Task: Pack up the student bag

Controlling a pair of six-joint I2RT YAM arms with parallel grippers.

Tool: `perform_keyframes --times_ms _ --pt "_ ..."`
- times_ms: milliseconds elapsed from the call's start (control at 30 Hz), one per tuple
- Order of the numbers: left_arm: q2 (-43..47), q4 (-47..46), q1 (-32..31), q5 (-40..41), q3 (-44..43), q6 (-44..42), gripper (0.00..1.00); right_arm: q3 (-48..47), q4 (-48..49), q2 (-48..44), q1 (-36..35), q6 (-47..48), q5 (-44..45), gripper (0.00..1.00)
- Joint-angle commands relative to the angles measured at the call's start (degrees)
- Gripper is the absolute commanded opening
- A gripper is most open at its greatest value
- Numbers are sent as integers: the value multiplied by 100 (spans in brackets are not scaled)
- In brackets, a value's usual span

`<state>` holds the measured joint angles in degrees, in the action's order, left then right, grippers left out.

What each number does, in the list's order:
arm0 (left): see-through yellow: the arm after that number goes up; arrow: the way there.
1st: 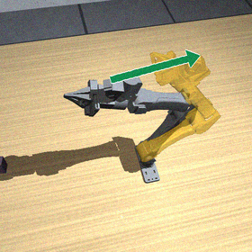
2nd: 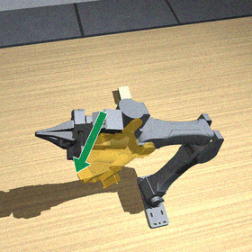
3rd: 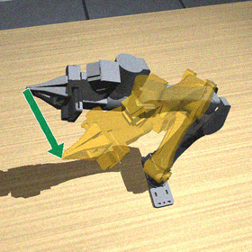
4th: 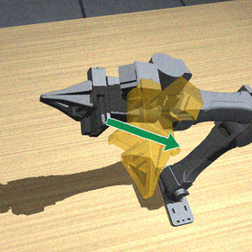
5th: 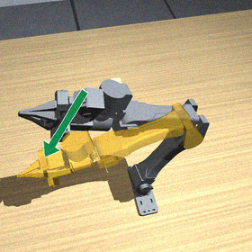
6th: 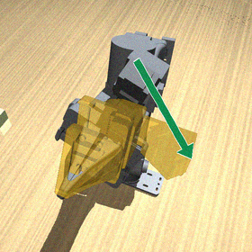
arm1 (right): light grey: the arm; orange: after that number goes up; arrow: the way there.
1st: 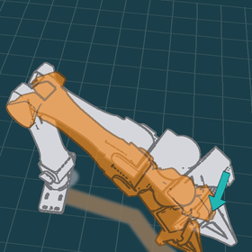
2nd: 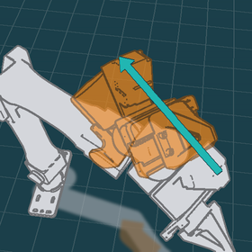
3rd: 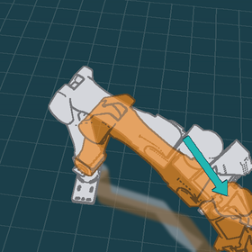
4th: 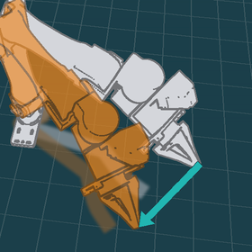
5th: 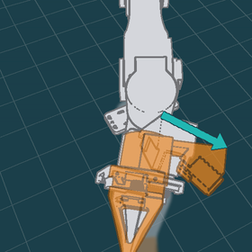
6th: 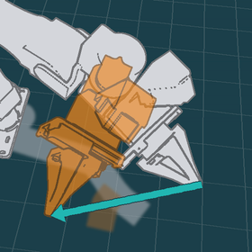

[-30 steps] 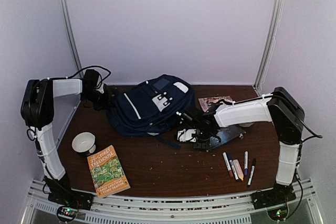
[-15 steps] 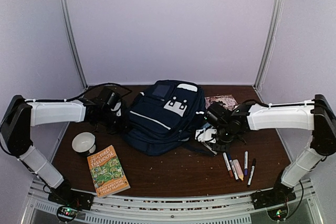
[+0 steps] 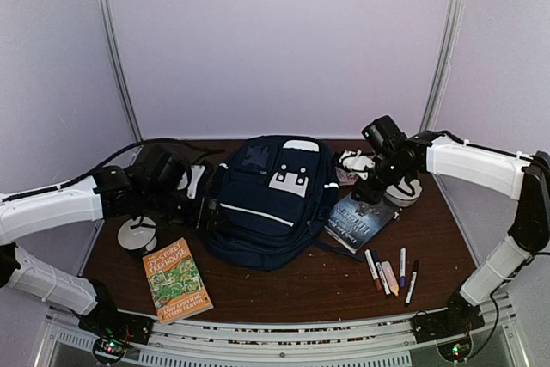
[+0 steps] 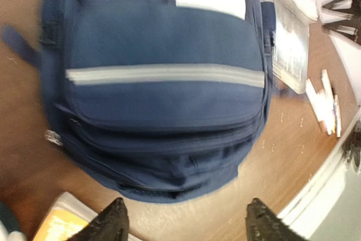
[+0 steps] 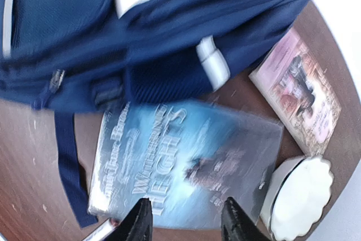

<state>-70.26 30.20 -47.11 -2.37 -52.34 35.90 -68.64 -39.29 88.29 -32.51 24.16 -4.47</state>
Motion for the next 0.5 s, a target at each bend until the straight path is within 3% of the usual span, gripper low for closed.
perform_keyframes --times_ms 0,200,233,300,467 --pt "-109 158 679 708 -517 -804 79 -889 8 645 410 -967 -1152 52" --pt "-1356 -325 1888 -38 -1447 -943 84 -2019 -234 1786 667 -2131 -2032 73" --pt "-1628 -325 2036 -138 -1676 -949 84 -2172 -270 1945 698 -2262 -2070 74" --pt "-2200 -301 2327 -401 -2178 -903 97 -2420 -339 2237 766 -2479 -2074 76" --pt "-3420 -415 2885 -869 -3027 -627 98 -2643 -444 2663 851 -2848 -2022 81"
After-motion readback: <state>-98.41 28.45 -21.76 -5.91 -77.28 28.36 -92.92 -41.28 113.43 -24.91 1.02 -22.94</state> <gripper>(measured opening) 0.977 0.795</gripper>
